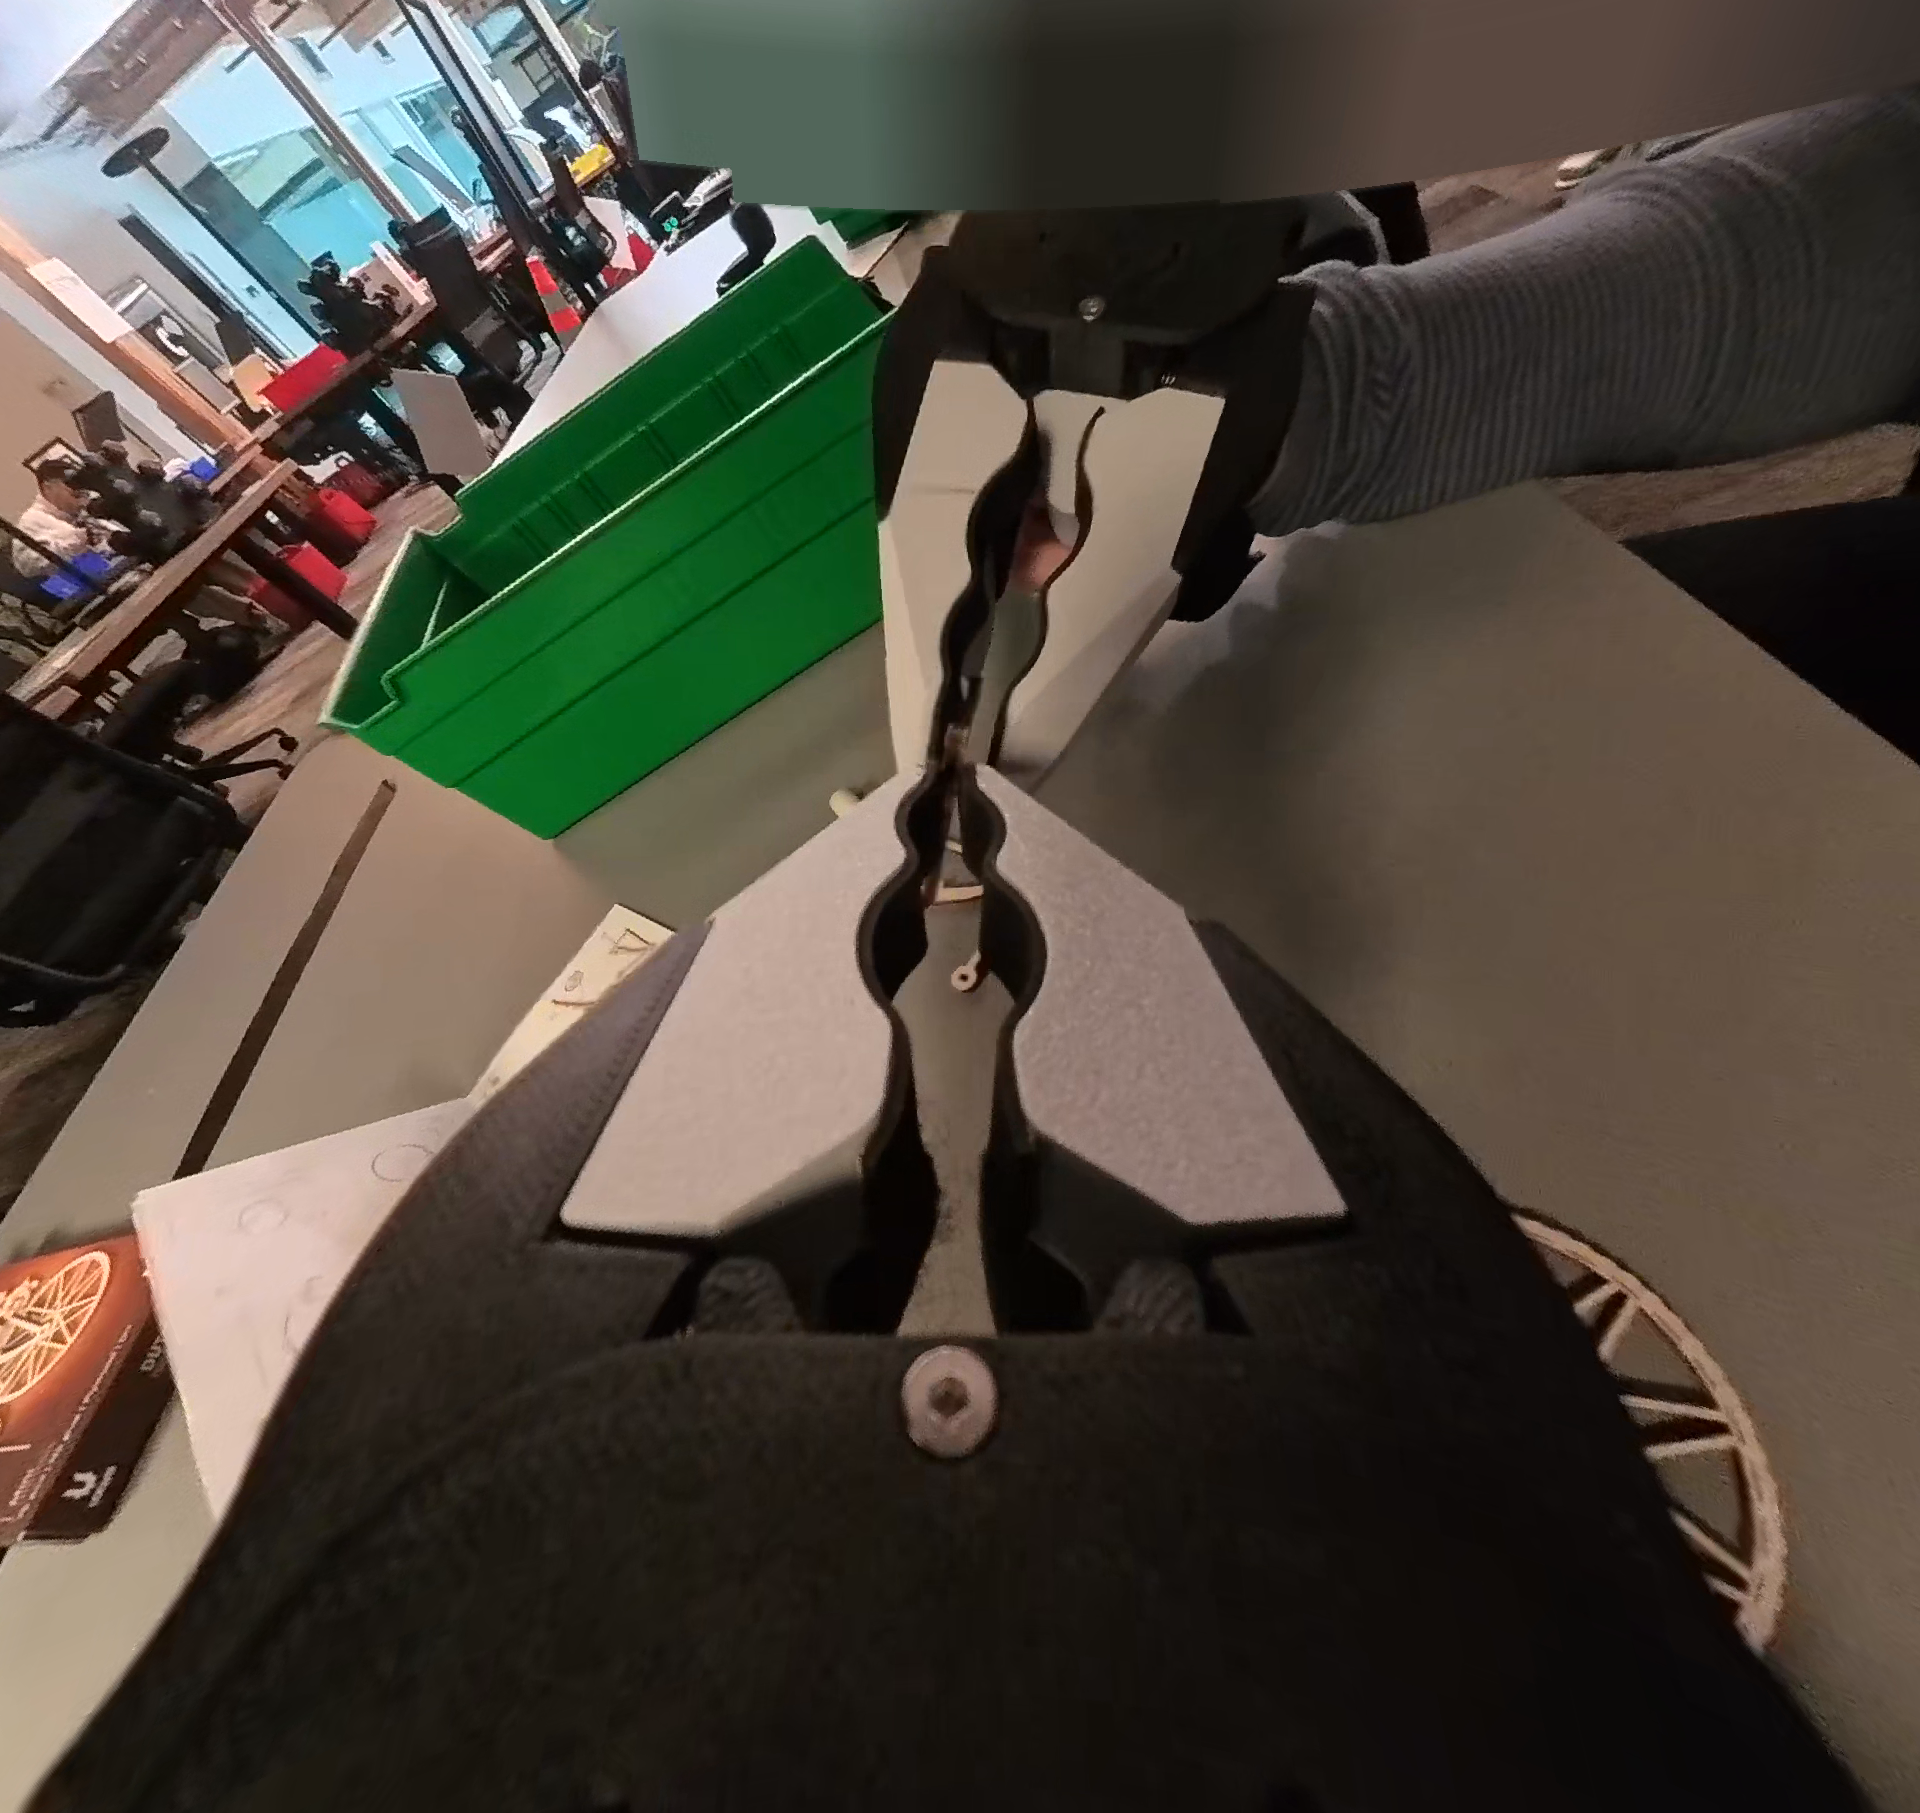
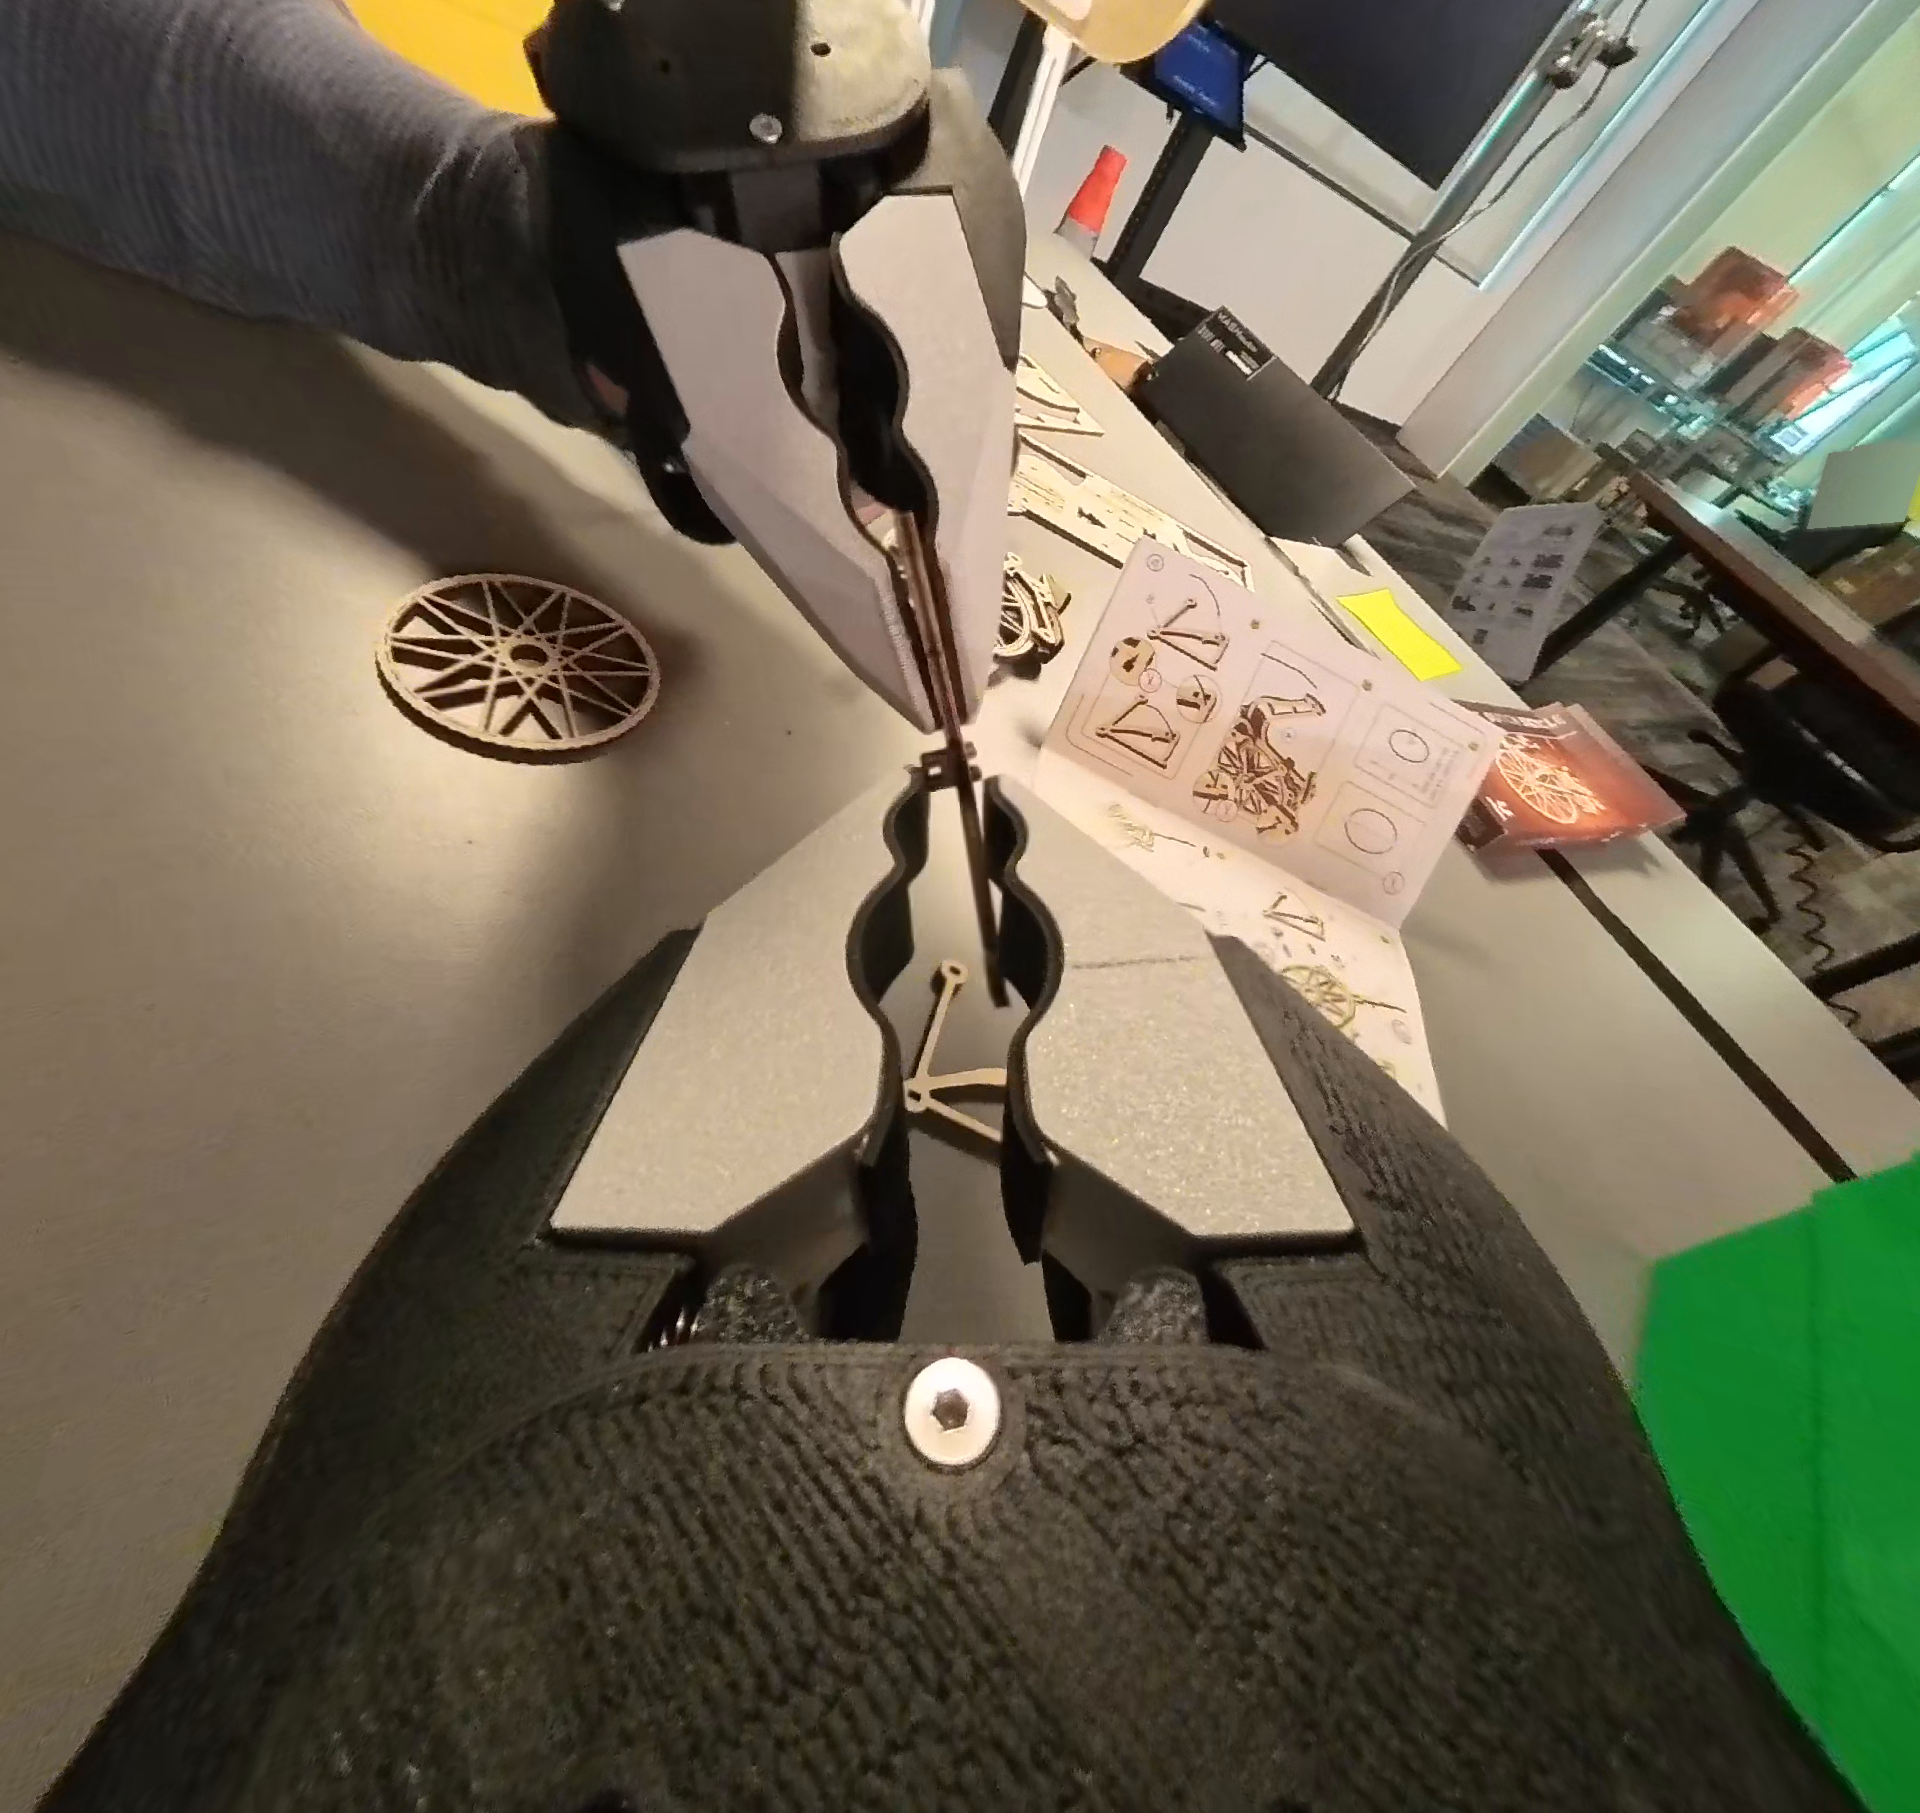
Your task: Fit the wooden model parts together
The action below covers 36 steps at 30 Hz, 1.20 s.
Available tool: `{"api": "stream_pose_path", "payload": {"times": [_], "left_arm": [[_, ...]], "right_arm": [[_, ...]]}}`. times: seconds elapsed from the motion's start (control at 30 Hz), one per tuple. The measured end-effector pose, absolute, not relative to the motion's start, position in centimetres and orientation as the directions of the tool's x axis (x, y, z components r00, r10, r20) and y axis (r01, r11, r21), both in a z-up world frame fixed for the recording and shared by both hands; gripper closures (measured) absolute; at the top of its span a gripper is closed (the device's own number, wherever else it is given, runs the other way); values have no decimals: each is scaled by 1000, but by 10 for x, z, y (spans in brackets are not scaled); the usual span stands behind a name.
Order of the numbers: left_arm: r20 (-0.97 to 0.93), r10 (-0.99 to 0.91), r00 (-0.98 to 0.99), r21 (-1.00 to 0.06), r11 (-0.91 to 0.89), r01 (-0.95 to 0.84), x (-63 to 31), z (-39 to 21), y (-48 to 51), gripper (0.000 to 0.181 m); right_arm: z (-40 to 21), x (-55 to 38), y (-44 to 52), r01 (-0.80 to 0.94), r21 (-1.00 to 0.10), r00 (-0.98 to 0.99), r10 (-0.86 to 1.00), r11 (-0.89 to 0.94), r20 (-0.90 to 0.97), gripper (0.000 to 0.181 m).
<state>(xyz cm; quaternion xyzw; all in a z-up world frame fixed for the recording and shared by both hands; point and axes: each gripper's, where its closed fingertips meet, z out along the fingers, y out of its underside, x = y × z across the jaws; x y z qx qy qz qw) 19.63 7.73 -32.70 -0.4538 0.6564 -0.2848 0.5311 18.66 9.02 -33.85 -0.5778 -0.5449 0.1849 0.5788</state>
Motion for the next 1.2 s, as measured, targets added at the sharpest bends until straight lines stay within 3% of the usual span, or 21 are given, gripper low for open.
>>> {"api": "stream_pose_path", "payload": {"times": [0.9,1.03,1.2], "left_arm": [[-410,-912,-31,-868,400,-295,194,-328,78,180],[-301,-954,-7,-918,292,-268,194,-321,82,180],[-155,-988,-23,-959,156,-235,190,-317,85,180]], "right_arm": [[-340,184,91,407,-886,353,857,220,375,177],[-333,187,92,362,-904,383,848,226,366,168],[-328,193,91,310,-935,391,873,173,292,181]]}}
